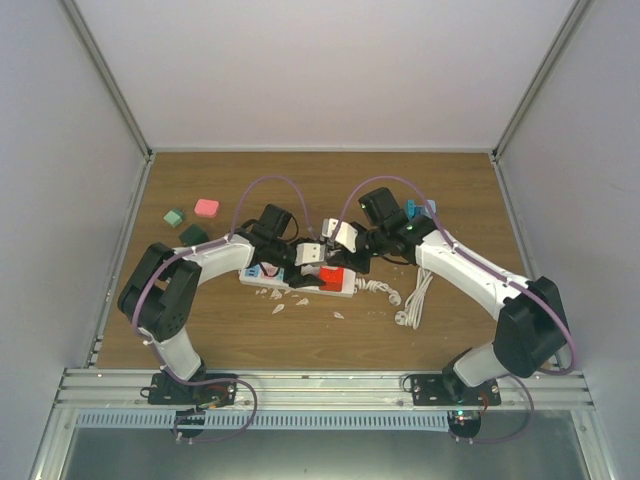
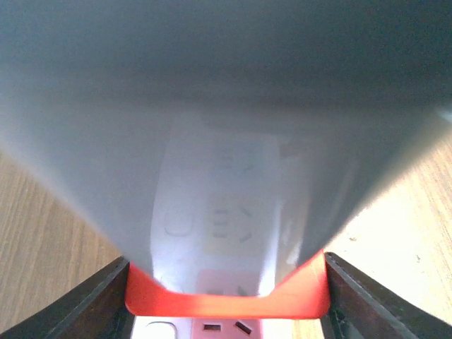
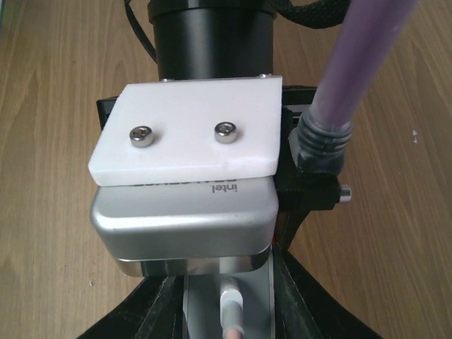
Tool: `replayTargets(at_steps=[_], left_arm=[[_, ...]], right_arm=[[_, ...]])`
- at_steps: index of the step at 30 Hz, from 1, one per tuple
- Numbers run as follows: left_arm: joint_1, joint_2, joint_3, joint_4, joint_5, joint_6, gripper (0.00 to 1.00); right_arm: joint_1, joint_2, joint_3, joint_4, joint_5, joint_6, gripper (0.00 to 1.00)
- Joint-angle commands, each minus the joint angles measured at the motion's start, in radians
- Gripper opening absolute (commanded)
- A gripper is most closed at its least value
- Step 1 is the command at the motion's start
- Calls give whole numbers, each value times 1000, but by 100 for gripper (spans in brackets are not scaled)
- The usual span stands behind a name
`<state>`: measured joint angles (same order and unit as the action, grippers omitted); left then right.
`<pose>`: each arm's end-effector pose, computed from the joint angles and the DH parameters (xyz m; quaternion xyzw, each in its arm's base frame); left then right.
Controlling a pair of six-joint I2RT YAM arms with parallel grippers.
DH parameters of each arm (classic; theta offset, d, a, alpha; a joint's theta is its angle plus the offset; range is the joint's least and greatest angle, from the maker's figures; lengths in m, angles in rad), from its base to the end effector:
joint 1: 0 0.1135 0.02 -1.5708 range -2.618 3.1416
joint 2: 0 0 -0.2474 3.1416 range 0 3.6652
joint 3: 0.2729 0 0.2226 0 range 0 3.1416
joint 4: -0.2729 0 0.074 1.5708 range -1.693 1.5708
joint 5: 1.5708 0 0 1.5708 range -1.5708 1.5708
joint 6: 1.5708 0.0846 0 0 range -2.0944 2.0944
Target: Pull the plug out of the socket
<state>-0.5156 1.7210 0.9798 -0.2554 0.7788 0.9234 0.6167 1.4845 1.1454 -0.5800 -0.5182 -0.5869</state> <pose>0.2565 -0.2137 0.1449 0.6656 0.5965 -0.3035 0.3303 0.2289 0.2136 0.2280 -0.5860 0.7084 0.2473 0.3058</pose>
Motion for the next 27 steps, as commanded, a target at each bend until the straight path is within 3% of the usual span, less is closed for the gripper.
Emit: replayTargets(at_steps=[1,4,9,15,22,27], left_arm=[[-1,-34,26,2,-73,-84,75],[8,-87,44,29,-69,-139,87],[32,-146,82,42,-38,-224,98],[68,-214,64,74,-83,-282,99],[218,-308,9,110,-113,-399,99],[270,-377,-56,179,-161,-427,99]], right_arm=[[-24,-36,-12,51,-9,25,9],[-56,-39,0,58,-37,49,9],[-118,-23,48,101,-78,125,9],[-181,86,152,127,-108,174,11],[-198,295,318,165,-198,219,13],[-198,384,396,253,-274,368,13]])
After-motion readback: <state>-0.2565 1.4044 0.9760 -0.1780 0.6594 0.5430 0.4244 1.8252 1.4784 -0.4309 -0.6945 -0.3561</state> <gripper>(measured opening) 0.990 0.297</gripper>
